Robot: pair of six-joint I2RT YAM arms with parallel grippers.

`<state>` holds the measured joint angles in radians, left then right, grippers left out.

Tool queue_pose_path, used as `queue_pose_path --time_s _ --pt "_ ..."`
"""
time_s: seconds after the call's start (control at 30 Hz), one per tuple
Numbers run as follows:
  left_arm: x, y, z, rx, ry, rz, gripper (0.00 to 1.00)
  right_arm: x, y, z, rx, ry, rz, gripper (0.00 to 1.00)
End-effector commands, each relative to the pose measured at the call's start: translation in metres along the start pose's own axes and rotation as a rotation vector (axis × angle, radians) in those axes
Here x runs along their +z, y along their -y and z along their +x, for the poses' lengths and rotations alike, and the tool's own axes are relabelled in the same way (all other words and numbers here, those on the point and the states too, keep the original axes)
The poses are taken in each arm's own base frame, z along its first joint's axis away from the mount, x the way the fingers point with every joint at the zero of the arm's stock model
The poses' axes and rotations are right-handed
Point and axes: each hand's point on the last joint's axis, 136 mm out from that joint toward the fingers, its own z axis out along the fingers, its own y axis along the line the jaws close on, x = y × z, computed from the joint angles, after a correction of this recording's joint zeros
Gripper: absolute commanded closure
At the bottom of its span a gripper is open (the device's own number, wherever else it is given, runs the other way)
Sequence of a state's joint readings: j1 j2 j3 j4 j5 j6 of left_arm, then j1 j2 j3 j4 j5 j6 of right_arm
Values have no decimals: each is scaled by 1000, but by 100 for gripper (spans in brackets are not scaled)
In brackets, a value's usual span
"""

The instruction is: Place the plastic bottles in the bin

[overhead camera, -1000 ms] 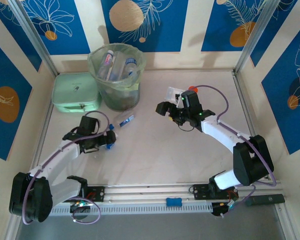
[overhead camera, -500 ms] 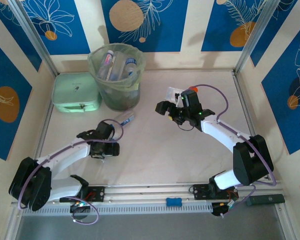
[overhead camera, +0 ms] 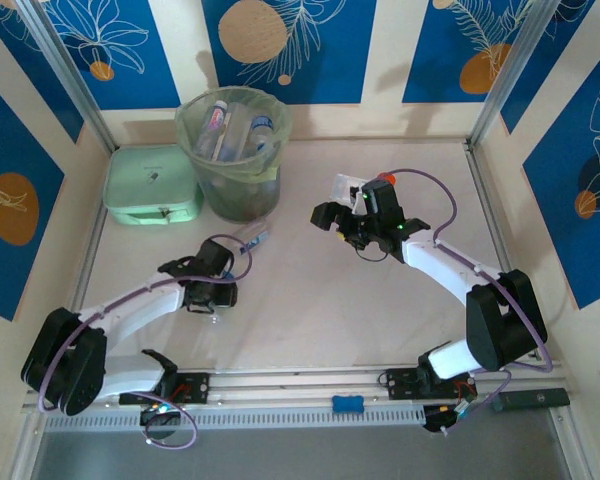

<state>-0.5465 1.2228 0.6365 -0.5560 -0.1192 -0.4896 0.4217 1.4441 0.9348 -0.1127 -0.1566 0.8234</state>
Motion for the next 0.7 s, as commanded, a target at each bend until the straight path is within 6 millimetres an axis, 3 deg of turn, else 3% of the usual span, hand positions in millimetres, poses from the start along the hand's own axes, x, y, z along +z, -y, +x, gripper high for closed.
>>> queue_pose_path --time_s 0.0,0.27,0.53,0.67 --pt "-28 17 -20 -13 101 91 52 -4 -1 -2 -3 -1 -5 1" --pt "-111 48 -87 -18 361 245 54 -15 0 3 -64 -27 -40 1" --pt "-205 87 -181 99 642 337 56 -35 -15 8 -178 -45 -129 1" --pt "-240 102 -225 181 757 324 58 -41 -20 12 -209 -46 -156 1"
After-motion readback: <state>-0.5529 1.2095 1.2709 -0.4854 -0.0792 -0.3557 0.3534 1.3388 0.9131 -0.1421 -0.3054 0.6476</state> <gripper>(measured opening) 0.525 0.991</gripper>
